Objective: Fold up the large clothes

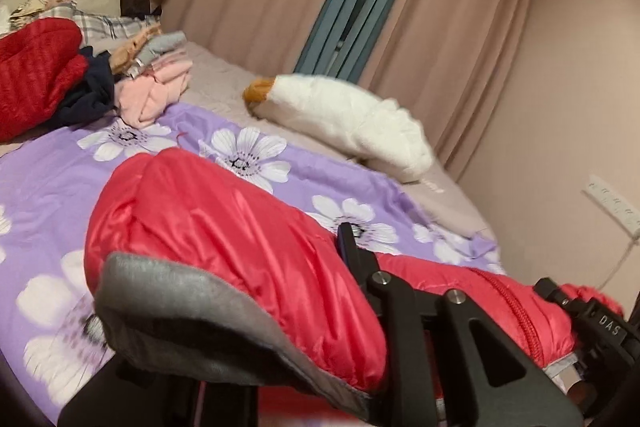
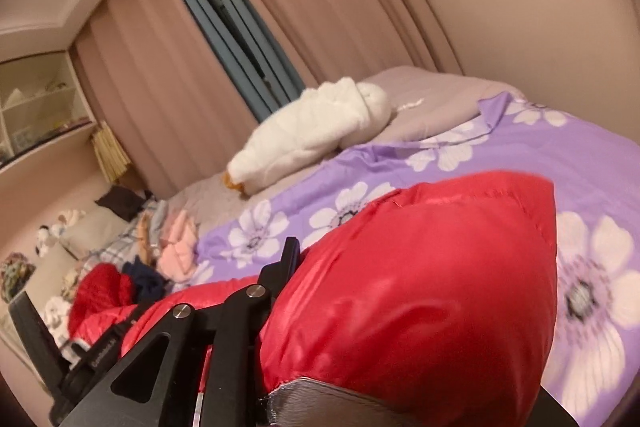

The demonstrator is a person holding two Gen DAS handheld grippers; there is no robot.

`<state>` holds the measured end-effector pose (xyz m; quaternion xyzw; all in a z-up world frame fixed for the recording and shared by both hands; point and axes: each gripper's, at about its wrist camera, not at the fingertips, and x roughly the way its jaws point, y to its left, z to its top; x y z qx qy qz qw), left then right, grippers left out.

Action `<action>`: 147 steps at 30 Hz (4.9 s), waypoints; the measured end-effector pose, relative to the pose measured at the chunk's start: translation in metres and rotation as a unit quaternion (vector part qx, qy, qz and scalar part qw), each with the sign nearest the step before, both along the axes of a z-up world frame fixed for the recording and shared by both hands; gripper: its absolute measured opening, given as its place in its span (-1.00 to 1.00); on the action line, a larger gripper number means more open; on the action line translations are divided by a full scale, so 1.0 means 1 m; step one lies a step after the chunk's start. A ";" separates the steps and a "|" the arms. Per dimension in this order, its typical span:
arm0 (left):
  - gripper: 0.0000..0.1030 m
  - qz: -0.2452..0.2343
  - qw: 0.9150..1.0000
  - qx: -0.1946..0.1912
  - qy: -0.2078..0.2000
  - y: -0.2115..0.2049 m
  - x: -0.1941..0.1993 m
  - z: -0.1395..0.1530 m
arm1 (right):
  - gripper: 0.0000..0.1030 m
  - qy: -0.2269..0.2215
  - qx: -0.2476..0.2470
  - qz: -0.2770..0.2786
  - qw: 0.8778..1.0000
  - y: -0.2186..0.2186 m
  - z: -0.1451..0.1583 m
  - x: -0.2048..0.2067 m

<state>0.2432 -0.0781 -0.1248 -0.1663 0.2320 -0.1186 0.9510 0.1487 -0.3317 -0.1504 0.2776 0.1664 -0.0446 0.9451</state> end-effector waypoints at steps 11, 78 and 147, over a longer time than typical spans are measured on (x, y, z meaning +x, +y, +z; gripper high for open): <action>0.41 0.027 0.999 -0.021 0.036 -0.017 0.121 -0.028 | 0.59 0.010 -0.075 -0.034 0.997 -0.010 -0.018 0.107; 0.67 0.119 0.987 0.057 0.087 0.024 0.100 -0.059 | 0.34 0.143 -0.098 -0.091 0.981 -0.016 -0.084 0.099; -0.27 -0.117 0.988 0.093 -0.036 -0.159 -0.037 -0.032 | 0.52 0.216 -0.020 -0.045 0.975 -0.057 -0.161 -0.009</action>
